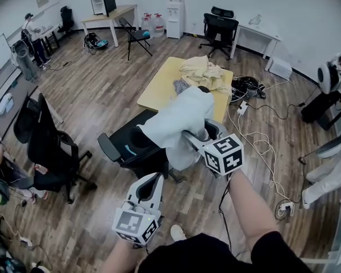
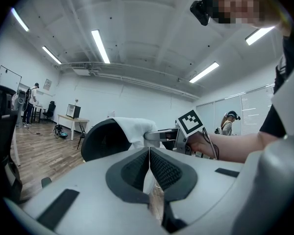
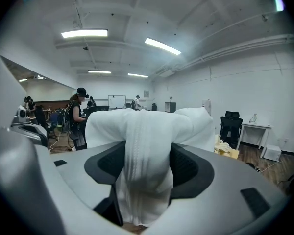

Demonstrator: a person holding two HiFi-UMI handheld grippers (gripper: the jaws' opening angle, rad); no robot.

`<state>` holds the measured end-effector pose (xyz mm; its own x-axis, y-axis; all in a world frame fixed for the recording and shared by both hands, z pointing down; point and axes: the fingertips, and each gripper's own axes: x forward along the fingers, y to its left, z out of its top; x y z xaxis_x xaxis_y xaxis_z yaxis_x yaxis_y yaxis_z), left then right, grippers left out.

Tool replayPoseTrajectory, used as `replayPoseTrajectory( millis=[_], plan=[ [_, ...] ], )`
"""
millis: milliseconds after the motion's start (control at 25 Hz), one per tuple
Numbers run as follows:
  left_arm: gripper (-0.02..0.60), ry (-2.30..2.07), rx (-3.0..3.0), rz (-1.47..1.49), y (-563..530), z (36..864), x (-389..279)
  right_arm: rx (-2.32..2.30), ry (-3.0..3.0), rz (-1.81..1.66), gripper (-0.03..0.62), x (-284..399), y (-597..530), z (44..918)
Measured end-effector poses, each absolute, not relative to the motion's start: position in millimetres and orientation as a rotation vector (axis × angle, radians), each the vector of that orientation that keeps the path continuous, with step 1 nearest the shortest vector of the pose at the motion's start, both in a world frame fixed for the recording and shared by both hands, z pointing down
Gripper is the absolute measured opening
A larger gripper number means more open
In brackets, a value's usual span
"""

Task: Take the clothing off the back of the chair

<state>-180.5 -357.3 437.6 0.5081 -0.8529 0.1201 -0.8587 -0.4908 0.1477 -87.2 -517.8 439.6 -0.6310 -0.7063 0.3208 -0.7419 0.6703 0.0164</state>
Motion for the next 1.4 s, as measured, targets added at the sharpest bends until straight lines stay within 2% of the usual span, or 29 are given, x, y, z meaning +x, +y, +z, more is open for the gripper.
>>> replayPoseTrajectory(
  millis=[80, 120, 160, 200, 320, 1080, 1400],
  plan=[
    [0.02, -1.483, 2.556, 0.048, -352.6, 436.1, -181.8, 1.158, -2.58, 0.145, 0.275, -87.2, -512.3, 436.8],
    [0.02, -1.488, 2.556, 0.049, -350.3, 434.7, -182.3, 1.158, -2.58, 0.128, 0.229, -88.6, -508.4, 434.2],
    [0.02, -1.491, 2.557, 0.051, -348.0, 433.0, -182.2, 1.158, -2.579, 0.111, 0.151, -90.3, -505.1, 431.7],
    [0.02, -1.493, 2.559, 0.053, -345.5, 431.2, -181.5, 1.157, -2.579, 0.101, 0.113, -91.7, -502.9, 430.0],
    [0.02, -1.494, 2.568, 0.051, -336.4, 426.6, -176.0, 1.15, -2.585, 0.12, 0.089, -89.9, -499.0, 428.9],
    [0.02, -1.55, 2.573, 0.04, -279.0, 413.6, -145.6, 1.162, -2.714, 0.107, 0.078, -60.2, -427.0, 396.5],
    [0.02, -1.556, 2.548, 0.012, -235.2, 408.2, -94.0, 1.125, -2.789, 0.085, 0.078, -13.6, -363.9, 372.0]
  ],
)
